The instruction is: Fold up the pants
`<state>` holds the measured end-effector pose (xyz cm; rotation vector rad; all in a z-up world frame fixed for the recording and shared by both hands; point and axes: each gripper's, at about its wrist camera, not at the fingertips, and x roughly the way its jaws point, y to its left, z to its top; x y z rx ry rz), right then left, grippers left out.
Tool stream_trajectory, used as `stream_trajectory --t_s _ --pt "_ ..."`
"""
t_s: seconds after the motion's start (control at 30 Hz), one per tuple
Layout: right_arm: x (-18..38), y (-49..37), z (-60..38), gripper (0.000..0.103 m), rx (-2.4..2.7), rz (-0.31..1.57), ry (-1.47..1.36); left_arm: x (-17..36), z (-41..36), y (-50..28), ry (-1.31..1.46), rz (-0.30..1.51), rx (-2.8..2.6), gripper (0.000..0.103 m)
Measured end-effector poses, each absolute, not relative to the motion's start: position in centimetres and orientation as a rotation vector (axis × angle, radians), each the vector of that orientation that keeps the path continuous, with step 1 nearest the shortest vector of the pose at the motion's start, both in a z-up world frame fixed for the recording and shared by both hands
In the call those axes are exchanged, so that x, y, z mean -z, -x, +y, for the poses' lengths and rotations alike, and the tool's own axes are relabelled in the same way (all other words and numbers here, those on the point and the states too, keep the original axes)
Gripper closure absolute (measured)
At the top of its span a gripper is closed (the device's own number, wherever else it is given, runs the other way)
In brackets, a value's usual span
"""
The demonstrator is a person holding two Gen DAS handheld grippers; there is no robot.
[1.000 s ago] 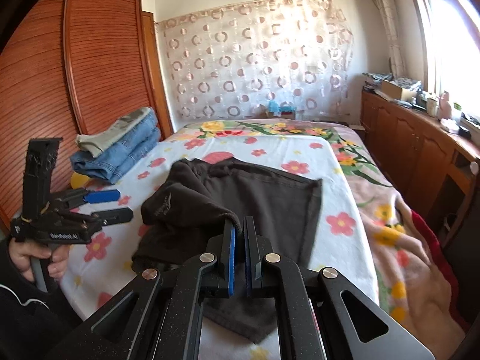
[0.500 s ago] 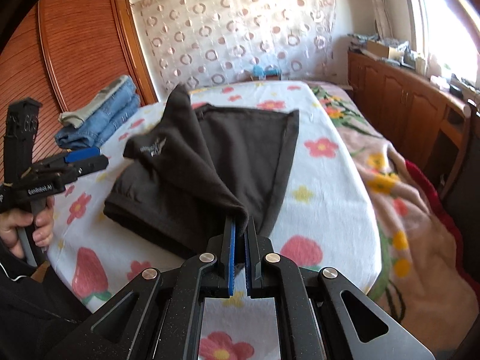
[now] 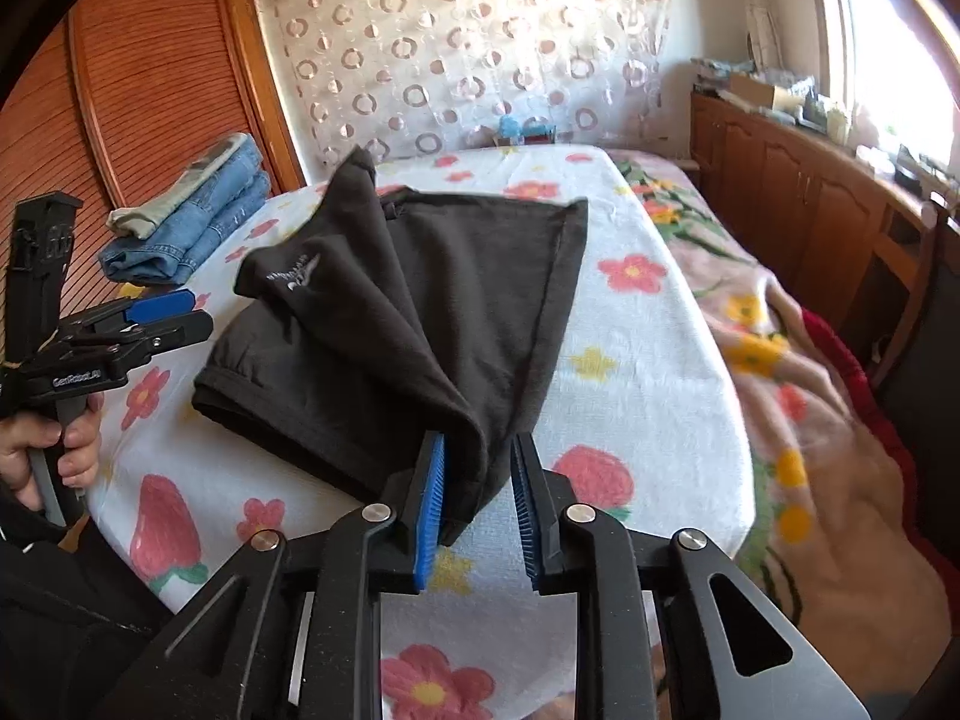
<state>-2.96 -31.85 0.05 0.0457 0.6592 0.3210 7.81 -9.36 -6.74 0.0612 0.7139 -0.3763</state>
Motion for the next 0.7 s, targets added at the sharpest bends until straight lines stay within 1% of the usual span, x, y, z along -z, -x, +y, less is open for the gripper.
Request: stream_trajectory --t_s 0.07,0.2,0.23,0.37,0.7 --pt "-0.4 3.8 -31.9 0.071 -0.311 0.624 -0.047 6.5 -9.1 -7.9 -0.063 0.705 0.366 0.026" --pt "-1.6 3.9 -31.5 0.063 -0.316 0.572 -0.027 5.8 -8.1 -8.0 -0.054 0.689 0.347 0.026" --pt "-1.8 3.9 -31.3 0.059 -0.317 0.569 -0.022 5.7 -7.9 -8.0 -0.052 0.686 0.342 0.026" --pt "-2.2 2.8 -30.2 0.052 -0.328 0.551 -0.001 5.2 -7.0 -8.0 -0.049 0.672 0.322 0.026" --pt "-1.8 -1.9 -26.2 0.047 -0.448 0.562 0.03 4.0 -4.7 -8.2 -0.033 0.639 0.277 0.026"
